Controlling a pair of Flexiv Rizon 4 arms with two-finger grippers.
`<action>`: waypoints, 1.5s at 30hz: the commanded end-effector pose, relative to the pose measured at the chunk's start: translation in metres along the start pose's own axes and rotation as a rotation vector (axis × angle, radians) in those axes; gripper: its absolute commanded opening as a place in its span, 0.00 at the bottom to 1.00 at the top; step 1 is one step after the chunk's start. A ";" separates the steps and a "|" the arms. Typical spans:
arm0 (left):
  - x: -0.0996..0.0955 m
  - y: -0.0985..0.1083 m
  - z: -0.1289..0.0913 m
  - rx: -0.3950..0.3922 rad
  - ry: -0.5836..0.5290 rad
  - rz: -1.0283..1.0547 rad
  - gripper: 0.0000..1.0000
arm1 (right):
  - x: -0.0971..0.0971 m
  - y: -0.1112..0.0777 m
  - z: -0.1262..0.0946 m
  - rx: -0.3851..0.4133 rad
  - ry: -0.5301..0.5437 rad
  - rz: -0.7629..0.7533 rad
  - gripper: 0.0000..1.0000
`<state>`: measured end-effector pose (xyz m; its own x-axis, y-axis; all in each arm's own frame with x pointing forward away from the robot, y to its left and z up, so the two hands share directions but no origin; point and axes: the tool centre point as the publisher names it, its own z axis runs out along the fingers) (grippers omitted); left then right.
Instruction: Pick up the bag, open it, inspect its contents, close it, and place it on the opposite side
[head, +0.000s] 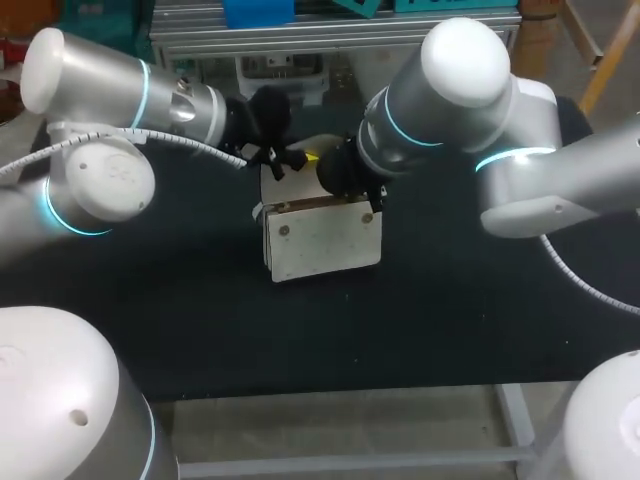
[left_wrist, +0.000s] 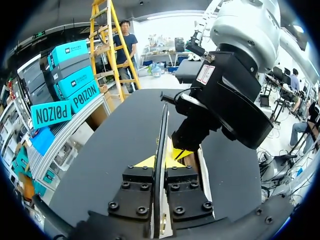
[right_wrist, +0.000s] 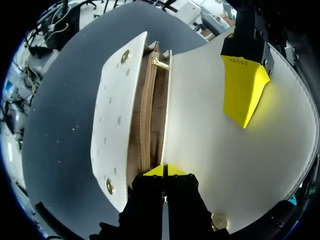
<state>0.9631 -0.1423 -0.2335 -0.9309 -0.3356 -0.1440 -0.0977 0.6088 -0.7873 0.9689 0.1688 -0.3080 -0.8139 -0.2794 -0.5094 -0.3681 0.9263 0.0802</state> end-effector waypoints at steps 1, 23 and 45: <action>-0.003 -0.003 0.001 0.002 -0.008 -0.007 0.00 | 0.012 0.003 0.000 0.011 -0.004 0.003 0.00; -0.002 -0.006 0.000 0.004 -0.002 -0.019 0.00 | 0.014 0.007 -0.008 0.022 -0.034 -0.003 0.00; 0.003 -0.012 -0.004 0.025 0.008 0.004 0.00 | -0.001 0.002 -0.011 0.024 -0.060 -0.002 0.00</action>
<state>0.9598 -0.1488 -0.2229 -0.9341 -0.3275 -0.1422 -0.0879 0.5970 -0.7974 0.9637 0.1679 -0.2945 -0.7831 -0.2655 -0.5624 -0.3585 0.9316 0.0594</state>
